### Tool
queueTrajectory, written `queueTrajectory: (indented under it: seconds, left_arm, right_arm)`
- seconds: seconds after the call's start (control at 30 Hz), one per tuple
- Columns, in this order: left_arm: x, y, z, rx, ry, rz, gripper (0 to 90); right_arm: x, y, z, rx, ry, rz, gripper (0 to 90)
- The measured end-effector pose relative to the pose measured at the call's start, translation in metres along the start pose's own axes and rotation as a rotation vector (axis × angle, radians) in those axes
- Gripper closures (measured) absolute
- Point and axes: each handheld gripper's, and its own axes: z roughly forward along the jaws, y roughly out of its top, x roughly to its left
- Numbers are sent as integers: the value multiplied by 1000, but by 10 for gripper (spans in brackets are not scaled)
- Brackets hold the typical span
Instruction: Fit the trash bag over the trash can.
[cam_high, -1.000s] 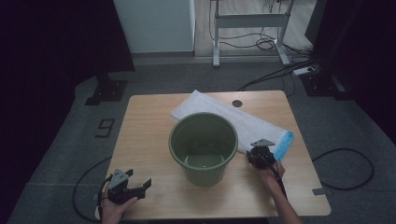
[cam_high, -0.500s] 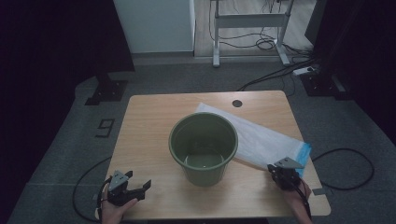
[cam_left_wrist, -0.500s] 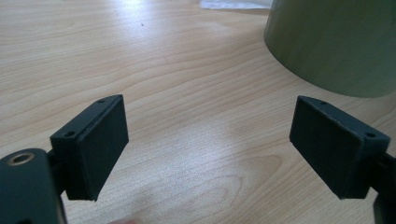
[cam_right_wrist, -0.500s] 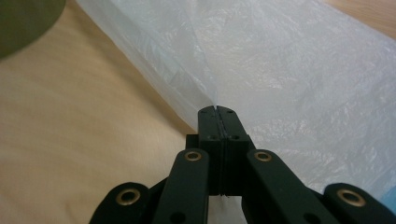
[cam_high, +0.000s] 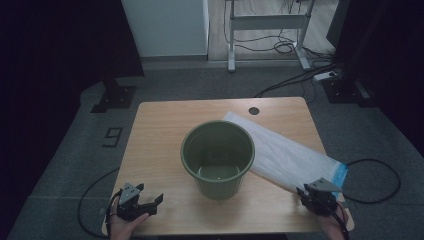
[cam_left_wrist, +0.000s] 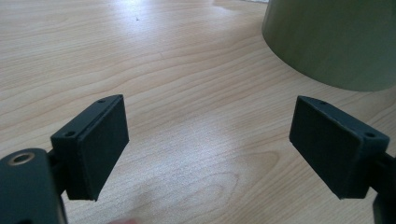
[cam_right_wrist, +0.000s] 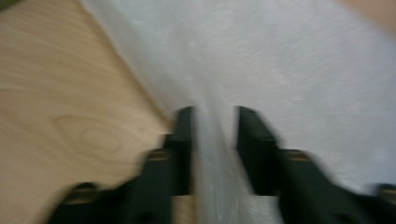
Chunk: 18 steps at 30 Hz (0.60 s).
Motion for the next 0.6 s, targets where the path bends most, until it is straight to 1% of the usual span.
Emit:
queueTrajectory:
  seconds: [0.03, 0.07, 0.1, 0.17, 0.2, 0.23, 0.27, 0.3, 0.33, 0.37, 0.4, 0.43, 0.47, 0.5, 0.57, 0.6]
  left_arm:
    - [0, 0, 1, 3, -2, 1, 115]
    - [0, 0, 1, 3, -2, 1, 115]
    - [0, -1, 1, 8, -3, 4, 115]
    - [-1, -1, 2, 11, -4, 8, 115]
    - [-1, -1, 2, 11, -4, 8, 115]
    - [-1, 0, 2, 3, -22, -4, 115]
    - [-1, 0, 2, 3, -22, -4, 114]
    - [-2, 1, 2, -8, -35, -11, 114]
    - [-2, 1, 2, -8, -35, -11, 114]
    - [-3, 2, 2, -8, -36, -7, 114]
    - [-3, 2, 2, -7, -38, -3, 114]
    - [-4, 1, 2, -6, -38, 0, 112]
    - [-4, 1, 2, -1, -36, 4, 112]
    - [-3, 1, 3, 3, -34, 5, 112]
    - [-2, 1, 3, 3, -35, 1, 112]
    - [-2, 1, 3, 3, -35, 1, 111]
  right_arm:
    - [12, 9, -3, -50, -9, -35, 405]
    - [12, 9, -3, -50, -9, -35, 405]
    - [25, 21, -1, -93, 18, -38, 336]
    - [35, 35, 8, -114, 61, -34, 300]
    - [35, 35, 8, -114, 61, -34, 300]
    - [43, 48, 24, -112, 101, -30, 274]
    - [43, 48, 24, -112, 101, -30, 274]
    - [48, 60, 43, -98, 141, -7, 272]
    - [48, 60, 43, -98, 141, -7, 272]
    - [53, 68, 60, -88, 168, 12, 271]
    - [53, 68, 60, -88, 168, 12, 271]
    - [56, 72, 67, -79, 167, 2, 267]
    - [61, 76, 80, -55, 164, -8, 254]
    - [62, 78, 85, -45, 161, -5, 250]
    - [63, 80, 91, -36, 159, 9, 244]
    - [63, 80, 91, -36, 159, 9, 244]
